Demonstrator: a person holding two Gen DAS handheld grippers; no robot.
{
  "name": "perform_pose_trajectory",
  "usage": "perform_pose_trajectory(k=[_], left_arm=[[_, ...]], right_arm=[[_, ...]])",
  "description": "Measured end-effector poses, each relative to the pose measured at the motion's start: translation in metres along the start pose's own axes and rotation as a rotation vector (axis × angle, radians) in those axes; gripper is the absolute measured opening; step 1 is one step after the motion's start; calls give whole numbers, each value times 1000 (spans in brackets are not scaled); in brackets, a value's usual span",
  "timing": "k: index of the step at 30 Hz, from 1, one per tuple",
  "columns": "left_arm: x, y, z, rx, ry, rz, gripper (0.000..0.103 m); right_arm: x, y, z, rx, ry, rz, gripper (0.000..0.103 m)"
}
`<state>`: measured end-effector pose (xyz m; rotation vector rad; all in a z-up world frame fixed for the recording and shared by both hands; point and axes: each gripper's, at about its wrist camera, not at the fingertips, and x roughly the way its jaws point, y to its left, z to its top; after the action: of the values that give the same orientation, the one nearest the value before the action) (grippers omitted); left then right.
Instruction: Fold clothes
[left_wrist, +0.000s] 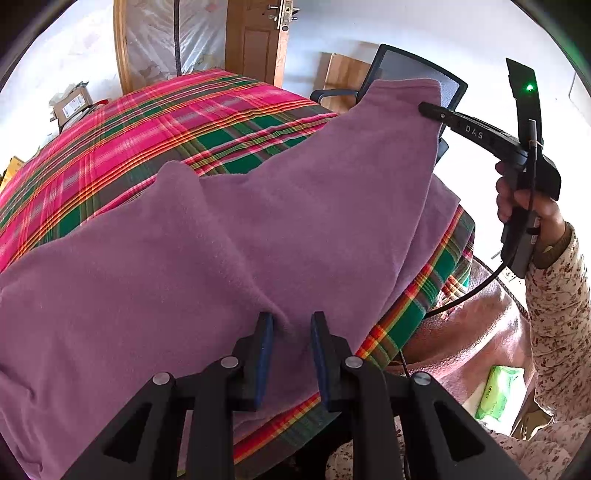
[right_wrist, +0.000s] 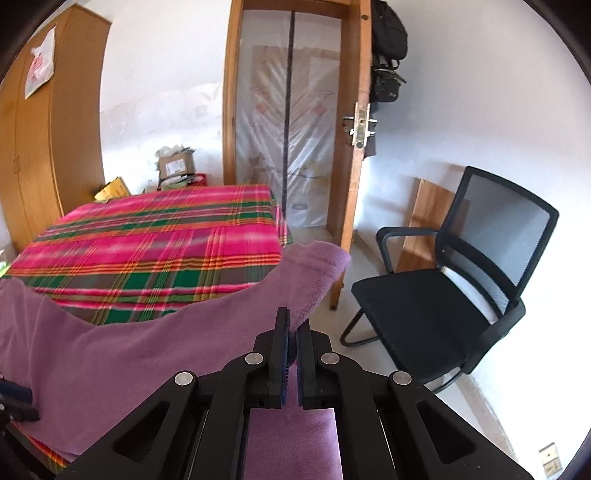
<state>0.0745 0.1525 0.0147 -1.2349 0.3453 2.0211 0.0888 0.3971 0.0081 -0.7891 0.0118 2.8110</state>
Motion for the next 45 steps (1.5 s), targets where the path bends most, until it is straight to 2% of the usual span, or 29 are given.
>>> perform_pose_trajectory(k=[6, 9, 13, 20, 25, 28, 31, 35, 39, 45], left_arm=[[-3, -15, 4, 48, -14, -37, 23], [-1, -32, 6, 109, -28, -6, 23], [1, -50, 9, 162, -35, 0, 24], [8, -66, 18, 185, -53, 39, 24], [25, -72, 24, 197, -13, 111, 24], [29, -70, 27, 175, 4, 112, 23], [19, -63, 34, 117, -47, 85, 11], [2, -58, 40, 64, -128, 55, 10], [2, -61, 44, 62, -151, 44, 10], [24, -67, 39, 66, -76, 32, 10]], right_arm=[[-7, -2, 4, 4, -11, -21, 3], [-11, -3, 7, 6, -18, -25, 3], [-15, -5, 9, 7, -25, -40, 3], [-21, -10, 11, 11, -33, -43, 3], [-25, -16, 10, 25, -41, -42, 3], [-29, -19, 8, 27, -46, -43, 3], [-33, -22, 7, 34, -54, -50, 3], [-41, -30, 7, 49, -77, -68, 3], [-43, -38, 5, 64, -83, -83, 3], [-35, -53, -17, 117, -35, -83, 3]])
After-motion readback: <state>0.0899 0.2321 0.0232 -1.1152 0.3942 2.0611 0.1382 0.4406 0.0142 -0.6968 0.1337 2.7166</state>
